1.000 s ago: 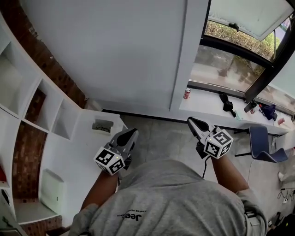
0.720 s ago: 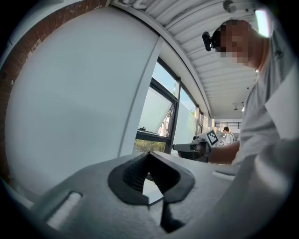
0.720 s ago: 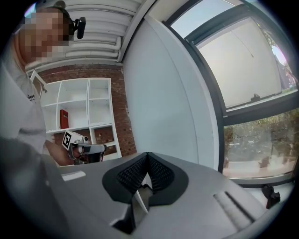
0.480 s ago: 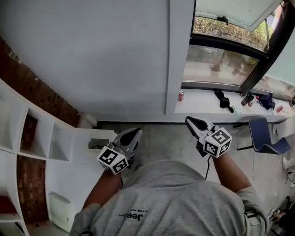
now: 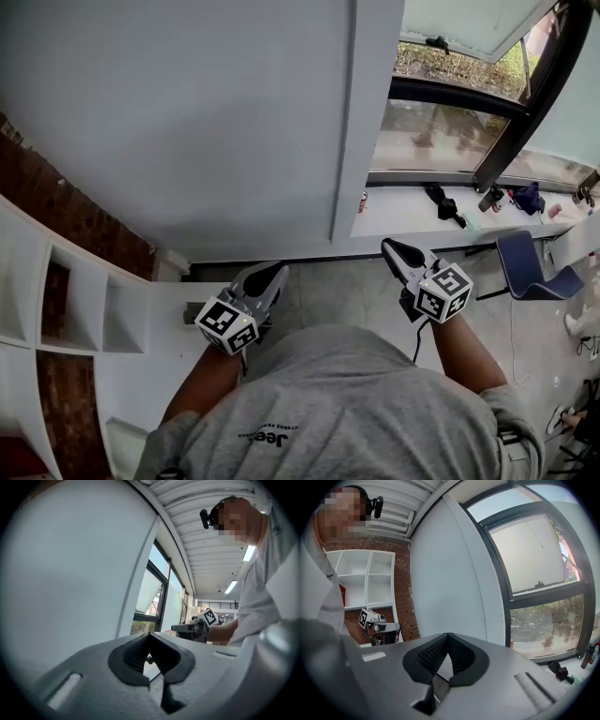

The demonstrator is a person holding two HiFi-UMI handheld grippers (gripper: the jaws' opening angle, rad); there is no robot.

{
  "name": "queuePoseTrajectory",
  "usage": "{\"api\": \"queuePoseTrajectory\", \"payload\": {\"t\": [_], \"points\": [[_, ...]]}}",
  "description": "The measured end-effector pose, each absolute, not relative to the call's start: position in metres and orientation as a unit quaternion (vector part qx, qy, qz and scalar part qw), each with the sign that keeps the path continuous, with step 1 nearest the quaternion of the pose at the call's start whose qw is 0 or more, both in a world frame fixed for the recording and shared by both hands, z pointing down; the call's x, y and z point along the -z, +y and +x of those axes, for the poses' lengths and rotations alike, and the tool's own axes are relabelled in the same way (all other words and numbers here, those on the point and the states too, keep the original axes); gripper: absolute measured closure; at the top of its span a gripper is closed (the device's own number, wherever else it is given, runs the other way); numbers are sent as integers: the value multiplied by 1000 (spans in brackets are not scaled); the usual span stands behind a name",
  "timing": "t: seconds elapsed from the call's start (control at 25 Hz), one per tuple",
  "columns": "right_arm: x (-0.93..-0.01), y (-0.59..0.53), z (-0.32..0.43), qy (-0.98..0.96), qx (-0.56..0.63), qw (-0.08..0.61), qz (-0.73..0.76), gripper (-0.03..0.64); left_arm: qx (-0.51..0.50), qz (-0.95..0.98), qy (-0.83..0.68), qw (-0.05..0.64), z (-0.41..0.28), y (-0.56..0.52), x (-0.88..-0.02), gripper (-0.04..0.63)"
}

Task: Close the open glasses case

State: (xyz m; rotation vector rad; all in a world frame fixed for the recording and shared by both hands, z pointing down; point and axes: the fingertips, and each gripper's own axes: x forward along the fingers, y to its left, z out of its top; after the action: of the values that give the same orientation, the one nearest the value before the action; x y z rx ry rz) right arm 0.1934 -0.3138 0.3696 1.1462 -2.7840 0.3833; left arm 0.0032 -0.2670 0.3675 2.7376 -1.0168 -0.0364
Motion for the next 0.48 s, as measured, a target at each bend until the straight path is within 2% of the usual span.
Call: {"api": "queuePoseTrajectory", "payload": {"t": [0.16, 0.24, 0.32, 0.4, 0.48], "points": [[-371, -317, 198, -918, -130, 55, 370, 589, 16, 934, -341, 110, 10, -267, -367, 597], [-371, -318, 196, -923, -133, 54, 357, 521, 13, 936, -335, 108, 13, -266, -369, 593], [-370, -318, 190, -931, -133, 57, 335, 423, 0, 938, -329, 107, 15, -265, -372, 428], [-371, -319, 182, -938, -124, 67, 315, 344, -17, 939, -328, 100, 15, -265, -376, 383], [-372, -321, 174, -944, -112, 82, 298, 312, -27, 937, -337, 94, 11, -264, -379, 367]]}}
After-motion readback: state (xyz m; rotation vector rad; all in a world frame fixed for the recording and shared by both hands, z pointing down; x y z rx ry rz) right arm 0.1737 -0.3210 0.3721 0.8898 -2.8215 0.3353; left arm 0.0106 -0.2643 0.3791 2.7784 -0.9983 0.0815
